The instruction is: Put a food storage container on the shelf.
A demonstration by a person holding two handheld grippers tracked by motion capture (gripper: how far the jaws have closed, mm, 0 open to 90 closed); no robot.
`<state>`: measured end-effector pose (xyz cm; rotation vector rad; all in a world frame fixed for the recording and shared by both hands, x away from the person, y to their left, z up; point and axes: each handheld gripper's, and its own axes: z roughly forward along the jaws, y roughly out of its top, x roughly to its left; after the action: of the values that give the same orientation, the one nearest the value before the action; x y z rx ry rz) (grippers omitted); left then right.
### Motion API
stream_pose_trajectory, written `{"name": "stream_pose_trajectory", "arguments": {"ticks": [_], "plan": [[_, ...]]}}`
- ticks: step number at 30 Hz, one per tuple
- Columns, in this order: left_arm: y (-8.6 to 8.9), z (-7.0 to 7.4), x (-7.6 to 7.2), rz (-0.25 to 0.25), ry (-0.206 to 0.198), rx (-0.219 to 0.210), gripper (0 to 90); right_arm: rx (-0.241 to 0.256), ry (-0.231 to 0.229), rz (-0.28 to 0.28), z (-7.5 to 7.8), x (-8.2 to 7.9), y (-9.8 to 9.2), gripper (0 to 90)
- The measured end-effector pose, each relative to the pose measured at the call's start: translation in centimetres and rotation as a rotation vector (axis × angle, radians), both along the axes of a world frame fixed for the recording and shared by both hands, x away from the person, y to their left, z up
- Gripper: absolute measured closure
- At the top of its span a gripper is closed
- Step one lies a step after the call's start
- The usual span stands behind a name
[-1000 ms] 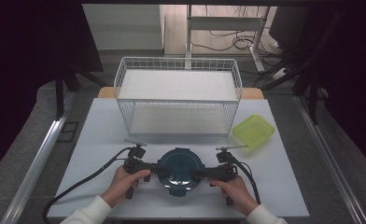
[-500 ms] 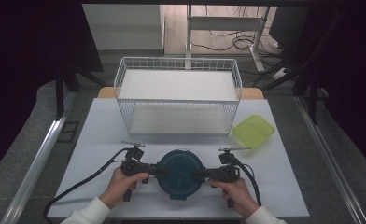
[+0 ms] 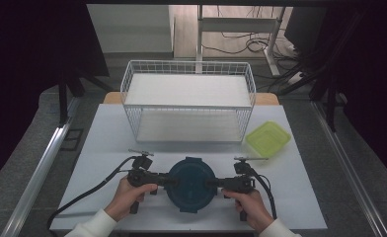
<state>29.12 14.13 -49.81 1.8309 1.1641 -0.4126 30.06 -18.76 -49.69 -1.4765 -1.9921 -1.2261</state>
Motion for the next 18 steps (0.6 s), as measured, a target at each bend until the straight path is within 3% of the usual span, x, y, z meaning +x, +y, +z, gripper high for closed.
{"name": "stream_pose_trajectory", "arguments": {"ticks": [14,18], "plan": [[-0.1,0.5,0.0,0.005,-0.031,0.010,41.8,-0.023,-0.067,0.012,0.8,0.0,0.1,41.7],[-0.2,1.0,0.1,0.004,-0.058,0.016,41.8,-0.025,-0.097,0.014,1.1,0.1,0.0,41.7]]}}
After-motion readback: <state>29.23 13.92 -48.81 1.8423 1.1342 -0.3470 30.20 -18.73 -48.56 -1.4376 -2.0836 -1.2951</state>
